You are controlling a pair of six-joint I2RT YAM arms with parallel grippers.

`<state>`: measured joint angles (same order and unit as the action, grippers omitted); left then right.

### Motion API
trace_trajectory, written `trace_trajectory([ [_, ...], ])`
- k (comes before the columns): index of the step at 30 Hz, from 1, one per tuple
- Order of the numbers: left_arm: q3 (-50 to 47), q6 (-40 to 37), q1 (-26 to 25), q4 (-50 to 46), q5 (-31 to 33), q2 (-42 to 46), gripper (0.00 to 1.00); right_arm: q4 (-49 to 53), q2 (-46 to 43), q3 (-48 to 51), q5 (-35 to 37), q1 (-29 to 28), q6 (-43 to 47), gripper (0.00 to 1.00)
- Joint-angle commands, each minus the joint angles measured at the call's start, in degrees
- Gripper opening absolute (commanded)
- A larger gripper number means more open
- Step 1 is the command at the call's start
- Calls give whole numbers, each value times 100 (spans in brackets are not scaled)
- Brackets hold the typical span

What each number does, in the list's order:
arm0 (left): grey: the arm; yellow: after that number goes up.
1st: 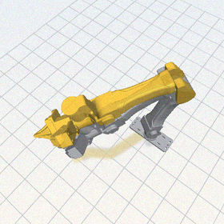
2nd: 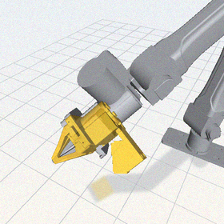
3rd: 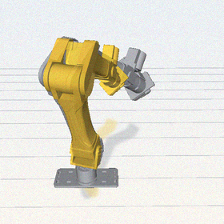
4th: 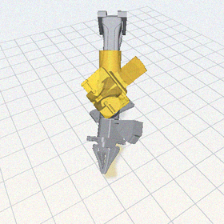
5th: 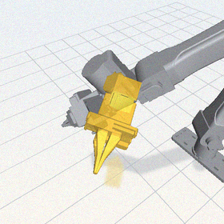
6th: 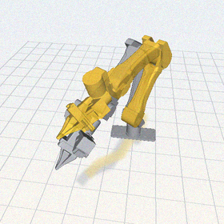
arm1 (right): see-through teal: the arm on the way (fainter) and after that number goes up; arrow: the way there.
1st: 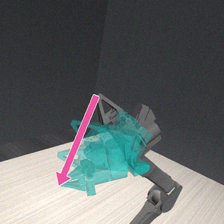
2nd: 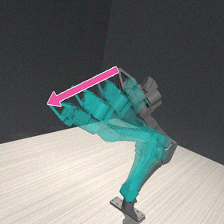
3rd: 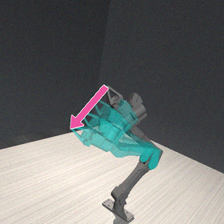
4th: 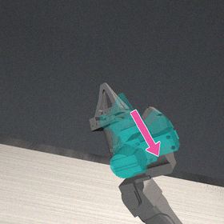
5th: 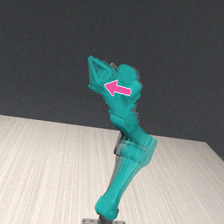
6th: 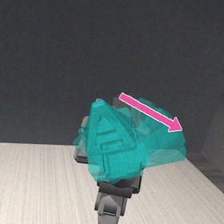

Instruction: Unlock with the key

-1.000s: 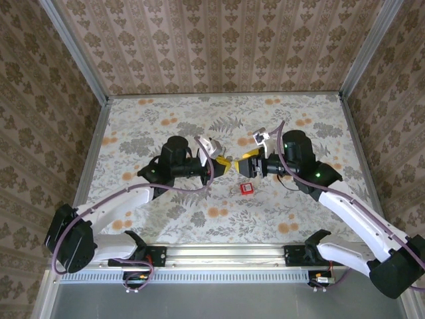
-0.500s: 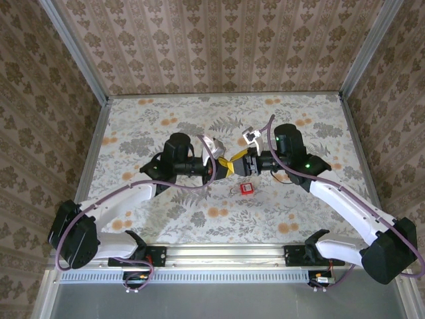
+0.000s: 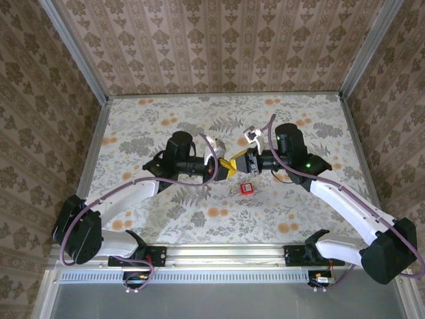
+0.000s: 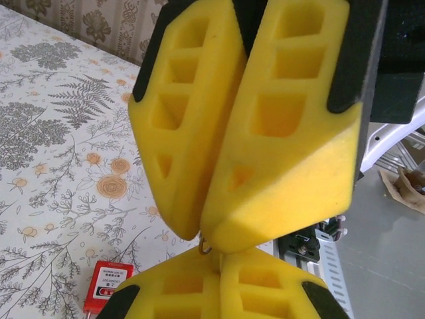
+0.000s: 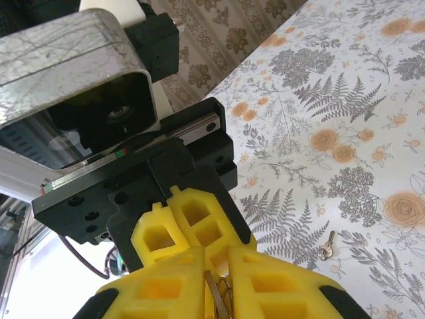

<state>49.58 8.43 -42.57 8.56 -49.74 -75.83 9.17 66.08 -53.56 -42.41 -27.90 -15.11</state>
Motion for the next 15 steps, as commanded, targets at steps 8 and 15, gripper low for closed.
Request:
trace_trajectory([
  [8,217,221,103,180,-142,-105,0,22,-59,-68,-120,-136,7,5],
  [15,210,434,201,406,-159,-154,8,75,-139,-56,121,-181,-41,0],
])
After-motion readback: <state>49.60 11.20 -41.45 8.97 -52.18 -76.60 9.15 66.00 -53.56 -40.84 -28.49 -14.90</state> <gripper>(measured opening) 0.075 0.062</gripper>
